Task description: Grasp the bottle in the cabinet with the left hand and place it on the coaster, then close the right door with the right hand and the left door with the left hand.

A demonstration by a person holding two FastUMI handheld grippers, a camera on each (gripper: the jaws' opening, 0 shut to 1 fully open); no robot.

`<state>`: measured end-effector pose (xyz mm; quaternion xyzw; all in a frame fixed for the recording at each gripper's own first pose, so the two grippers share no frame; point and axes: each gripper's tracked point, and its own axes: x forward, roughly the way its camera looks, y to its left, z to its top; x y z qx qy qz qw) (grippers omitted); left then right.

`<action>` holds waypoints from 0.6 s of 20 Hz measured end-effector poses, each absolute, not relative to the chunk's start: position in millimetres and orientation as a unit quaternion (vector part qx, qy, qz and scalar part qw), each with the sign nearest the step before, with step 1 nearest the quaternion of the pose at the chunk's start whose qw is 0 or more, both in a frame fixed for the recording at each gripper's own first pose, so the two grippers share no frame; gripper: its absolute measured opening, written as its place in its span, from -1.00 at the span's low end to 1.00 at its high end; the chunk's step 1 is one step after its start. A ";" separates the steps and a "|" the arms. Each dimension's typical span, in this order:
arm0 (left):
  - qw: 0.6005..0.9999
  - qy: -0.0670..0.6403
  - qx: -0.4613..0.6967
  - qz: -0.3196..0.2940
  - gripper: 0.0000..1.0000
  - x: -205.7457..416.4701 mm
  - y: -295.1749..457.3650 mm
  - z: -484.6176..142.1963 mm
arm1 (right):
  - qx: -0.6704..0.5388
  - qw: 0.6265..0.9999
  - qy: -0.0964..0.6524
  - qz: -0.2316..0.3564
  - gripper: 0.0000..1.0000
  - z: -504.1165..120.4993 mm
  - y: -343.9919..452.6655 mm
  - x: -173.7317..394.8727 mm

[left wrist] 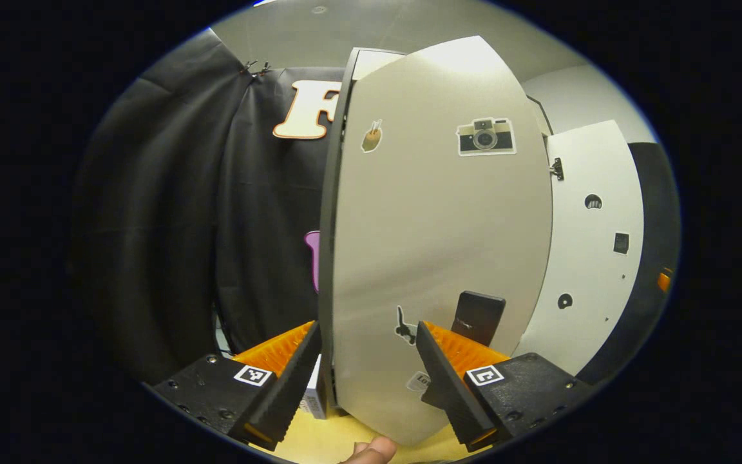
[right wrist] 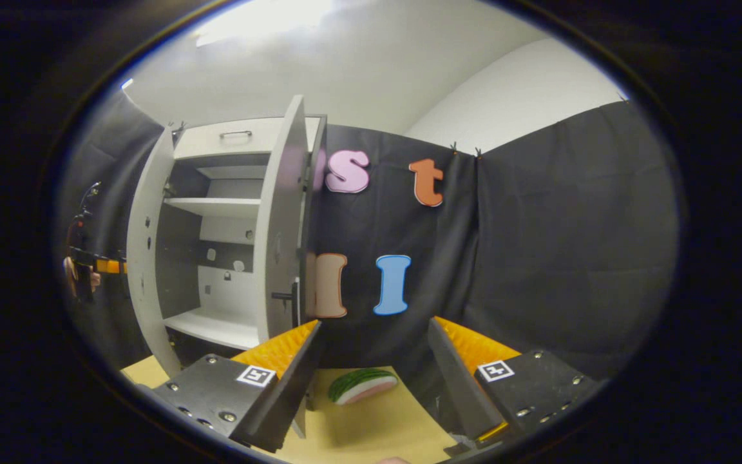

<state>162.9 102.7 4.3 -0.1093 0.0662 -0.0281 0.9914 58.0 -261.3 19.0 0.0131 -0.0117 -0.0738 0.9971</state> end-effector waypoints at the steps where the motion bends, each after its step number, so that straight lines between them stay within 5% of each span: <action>1: 0.991 0.064 -0.110 -0.032 0.89 162.8 98.2 7.5 | 0.011 0.996 -0.017 -0.084 0.97 23.8 -272.0 59.9; 10: 0.994 0.054 -0.092 -0.034 0.82 120.8 88.0 33.8 | -0.005 0.997 -0.019 -0.077 0.86 25.9 -302.1 93.0; 12: 0.993 0.053 -0.102 -0.035 0.88 104.6 89.8 38.4 | -0.002 0.998 -0.016 -0.056 0.96 20.4 -295.8 109.0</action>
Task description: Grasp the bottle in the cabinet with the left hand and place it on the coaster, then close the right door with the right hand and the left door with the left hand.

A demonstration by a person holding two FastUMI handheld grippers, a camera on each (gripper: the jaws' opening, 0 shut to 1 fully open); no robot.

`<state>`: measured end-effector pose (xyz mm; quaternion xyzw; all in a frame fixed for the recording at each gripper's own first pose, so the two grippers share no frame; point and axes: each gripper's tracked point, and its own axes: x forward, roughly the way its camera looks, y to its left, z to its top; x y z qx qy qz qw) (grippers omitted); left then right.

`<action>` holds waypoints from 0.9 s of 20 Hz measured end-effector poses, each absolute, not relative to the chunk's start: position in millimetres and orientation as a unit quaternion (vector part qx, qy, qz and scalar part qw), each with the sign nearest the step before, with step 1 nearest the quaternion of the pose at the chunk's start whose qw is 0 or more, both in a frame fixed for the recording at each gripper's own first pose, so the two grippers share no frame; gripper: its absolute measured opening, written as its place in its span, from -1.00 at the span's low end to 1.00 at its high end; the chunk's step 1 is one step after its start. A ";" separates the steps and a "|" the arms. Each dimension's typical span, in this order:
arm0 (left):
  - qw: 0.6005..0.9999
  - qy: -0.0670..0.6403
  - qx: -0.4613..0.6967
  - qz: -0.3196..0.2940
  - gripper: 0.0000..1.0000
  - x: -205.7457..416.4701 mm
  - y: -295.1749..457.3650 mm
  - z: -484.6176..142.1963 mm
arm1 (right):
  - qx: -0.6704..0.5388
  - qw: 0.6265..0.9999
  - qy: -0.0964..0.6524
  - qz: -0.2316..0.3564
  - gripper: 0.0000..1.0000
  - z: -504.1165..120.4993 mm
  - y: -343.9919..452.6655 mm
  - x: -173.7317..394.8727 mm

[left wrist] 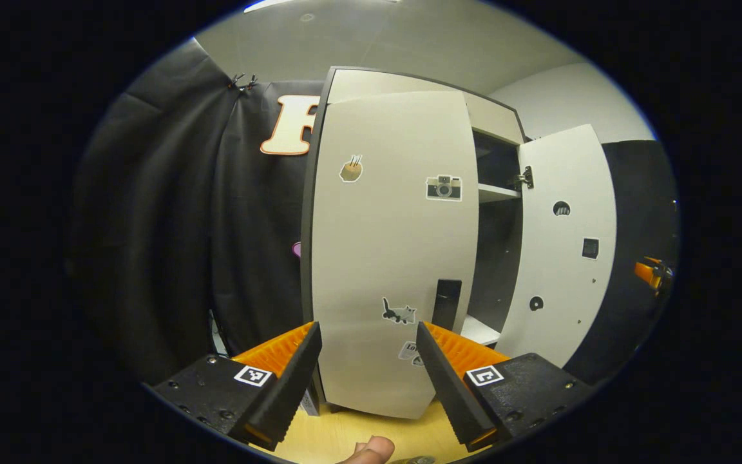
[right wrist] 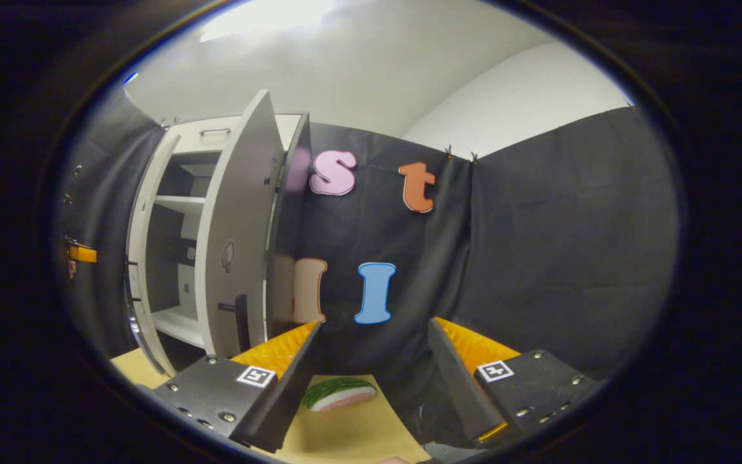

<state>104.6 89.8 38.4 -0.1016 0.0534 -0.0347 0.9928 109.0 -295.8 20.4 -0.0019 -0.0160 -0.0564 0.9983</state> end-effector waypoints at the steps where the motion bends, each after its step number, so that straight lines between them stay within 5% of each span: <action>1: 0.992 0.055 -0.109 -0.039 0.88 96.1 87.6 39.7 | -0.001 0.999 -0.016 -0.042 0.96 17.7 -290.6 118.1; 14: 0.988 0.026 -0.151 0.000 0.91 34.1 162.3 33.5 | 0.011 0.999 -0.009 0.038 0.96 -16.9 -209.2 204.7; 18: 0.991 0.032 -0.133 0.011 0.91 21.8 175.4 26.9 | 0.036 0.999 -0.009 0.002 0.81 -11.9 -207.7 213.9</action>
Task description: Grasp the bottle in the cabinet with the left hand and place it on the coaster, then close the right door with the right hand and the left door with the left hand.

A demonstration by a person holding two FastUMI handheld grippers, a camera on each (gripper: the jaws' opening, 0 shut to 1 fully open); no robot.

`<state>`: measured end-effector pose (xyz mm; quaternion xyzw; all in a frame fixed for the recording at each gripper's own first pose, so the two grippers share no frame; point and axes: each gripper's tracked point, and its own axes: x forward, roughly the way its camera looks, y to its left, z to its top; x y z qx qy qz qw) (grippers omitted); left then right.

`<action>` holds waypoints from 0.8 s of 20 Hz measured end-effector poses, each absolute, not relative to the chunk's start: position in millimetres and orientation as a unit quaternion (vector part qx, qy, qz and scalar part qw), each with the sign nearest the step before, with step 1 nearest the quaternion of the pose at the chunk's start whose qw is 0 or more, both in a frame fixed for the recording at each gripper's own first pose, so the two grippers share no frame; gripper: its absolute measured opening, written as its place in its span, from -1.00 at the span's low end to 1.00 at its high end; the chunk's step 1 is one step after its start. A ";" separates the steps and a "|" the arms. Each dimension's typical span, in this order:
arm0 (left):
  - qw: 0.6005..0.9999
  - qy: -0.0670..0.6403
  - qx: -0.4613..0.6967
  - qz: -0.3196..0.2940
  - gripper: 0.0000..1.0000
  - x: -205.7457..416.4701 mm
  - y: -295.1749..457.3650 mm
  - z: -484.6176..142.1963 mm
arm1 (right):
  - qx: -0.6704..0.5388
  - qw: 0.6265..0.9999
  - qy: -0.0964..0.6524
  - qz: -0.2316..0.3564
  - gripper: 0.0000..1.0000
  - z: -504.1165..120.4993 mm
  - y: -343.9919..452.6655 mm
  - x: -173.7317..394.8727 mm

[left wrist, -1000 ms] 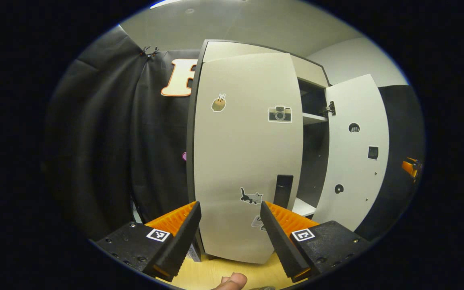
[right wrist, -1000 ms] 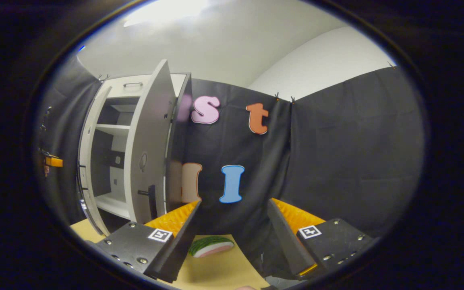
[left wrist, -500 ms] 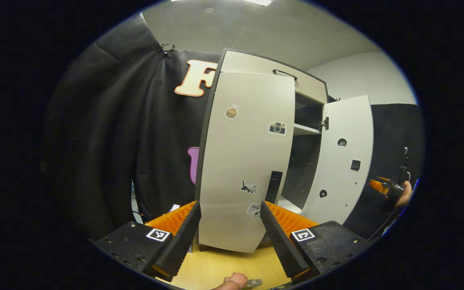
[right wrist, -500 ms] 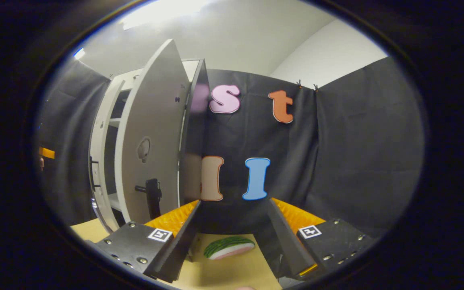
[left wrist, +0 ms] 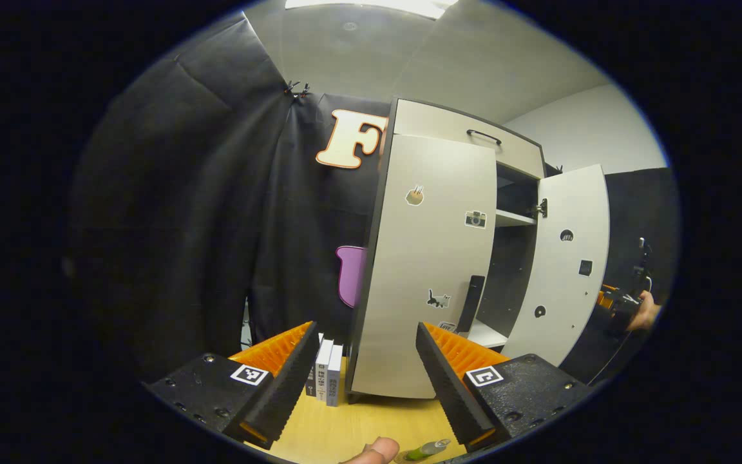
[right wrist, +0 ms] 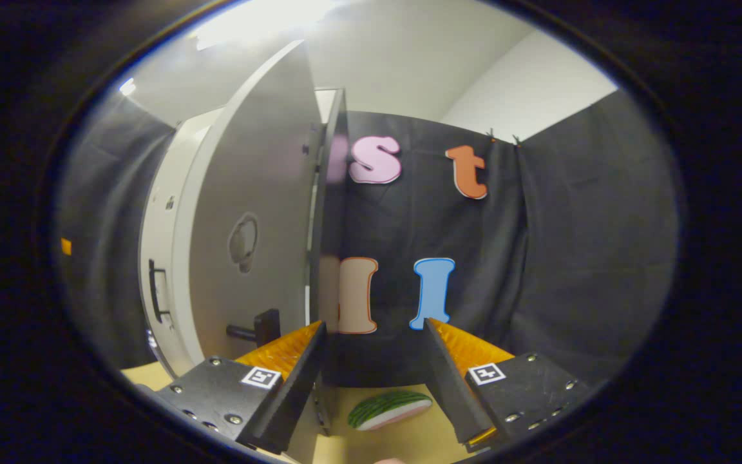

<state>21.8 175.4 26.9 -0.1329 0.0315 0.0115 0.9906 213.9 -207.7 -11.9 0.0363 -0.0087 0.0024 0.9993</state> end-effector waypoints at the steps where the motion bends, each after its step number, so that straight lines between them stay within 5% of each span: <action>1: 0.991 0.032 -0.130 0.009 0.91 19.9 172.9 24.9 | 0.034 0.999 -0.009 -0.002 0.81 -12.4 -208.3 211.3; 16: 0.988 0.040 -0.123 -0.083 0.92 63.7 61.2 39.5 | 0.018 0.999 -0.001 -0.029 0.69 -23.7 -187.1 191.3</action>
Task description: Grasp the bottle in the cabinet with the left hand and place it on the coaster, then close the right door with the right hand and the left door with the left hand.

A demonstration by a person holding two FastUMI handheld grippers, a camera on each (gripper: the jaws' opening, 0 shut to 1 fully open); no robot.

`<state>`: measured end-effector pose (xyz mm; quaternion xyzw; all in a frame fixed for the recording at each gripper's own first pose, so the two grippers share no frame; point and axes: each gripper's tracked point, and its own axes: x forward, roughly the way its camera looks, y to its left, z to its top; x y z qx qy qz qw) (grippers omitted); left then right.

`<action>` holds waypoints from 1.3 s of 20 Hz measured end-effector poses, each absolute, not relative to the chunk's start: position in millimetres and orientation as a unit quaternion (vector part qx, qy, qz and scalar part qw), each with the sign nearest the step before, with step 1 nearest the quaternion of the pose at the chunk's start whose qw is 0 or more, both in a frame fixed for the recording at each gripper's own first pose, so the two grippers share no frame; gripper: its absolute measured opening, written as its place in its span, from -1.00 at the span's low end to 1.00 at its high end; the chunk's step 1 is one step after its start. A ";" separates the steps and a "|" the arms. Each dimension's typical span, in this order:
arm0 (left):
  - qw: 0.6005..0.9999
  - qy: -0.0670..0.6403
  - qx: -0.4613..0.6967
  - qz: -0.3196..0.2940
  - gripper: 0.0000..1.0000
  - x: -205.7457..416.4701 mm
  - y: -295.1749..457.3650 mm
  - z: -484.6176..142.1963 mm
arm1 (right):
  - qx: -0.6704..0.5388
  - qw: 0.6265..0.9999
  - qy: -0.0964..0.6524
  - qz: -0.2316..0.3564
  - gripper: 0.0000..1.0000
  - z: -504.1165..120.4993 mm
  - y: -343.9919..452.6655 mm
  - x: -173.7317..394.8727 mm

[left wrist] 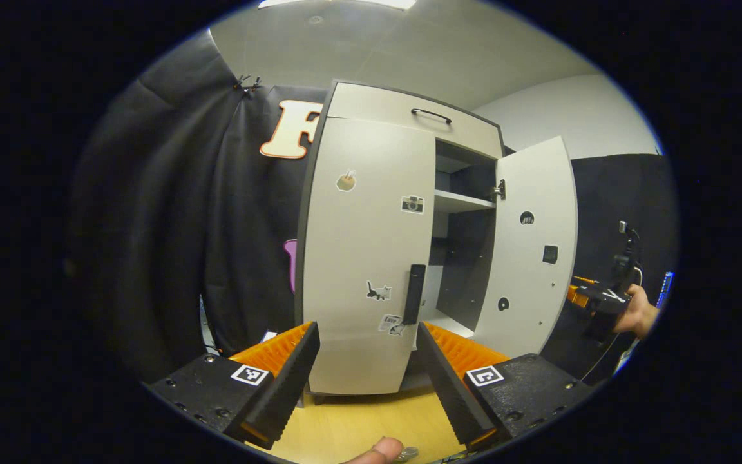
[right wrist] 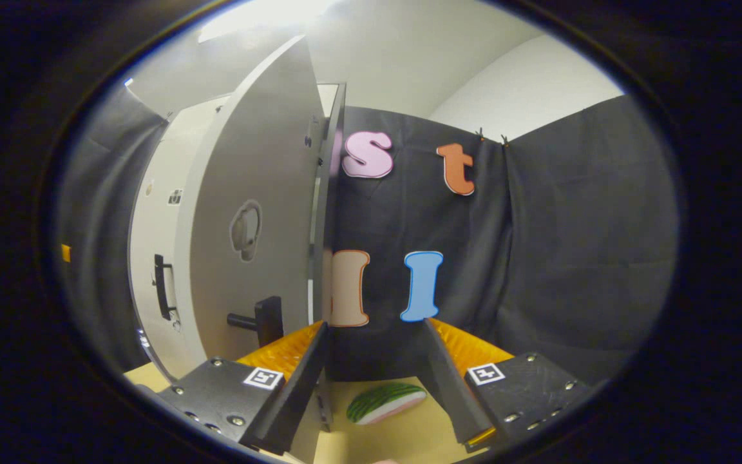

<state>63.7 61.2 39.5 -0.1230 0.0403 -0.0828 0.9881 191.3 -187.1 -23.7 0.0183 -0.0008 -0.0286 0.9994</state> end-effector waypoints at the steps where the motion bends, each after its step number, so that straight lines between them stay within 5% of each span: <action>1: 0.988 0.038 -0.122 -0.088 0.92 64.7 54.8 40.9 | 0.014 1.000 -0.003 -0.028 0.78 -22.6 -186.7 189.2; 26: 0.984 0.056 -0.134 -0.102 0.92 50.2 22.7 41.0 | 0.018 1.000 -0.009 -0.012 0.69 -16.3 -137.1 170.0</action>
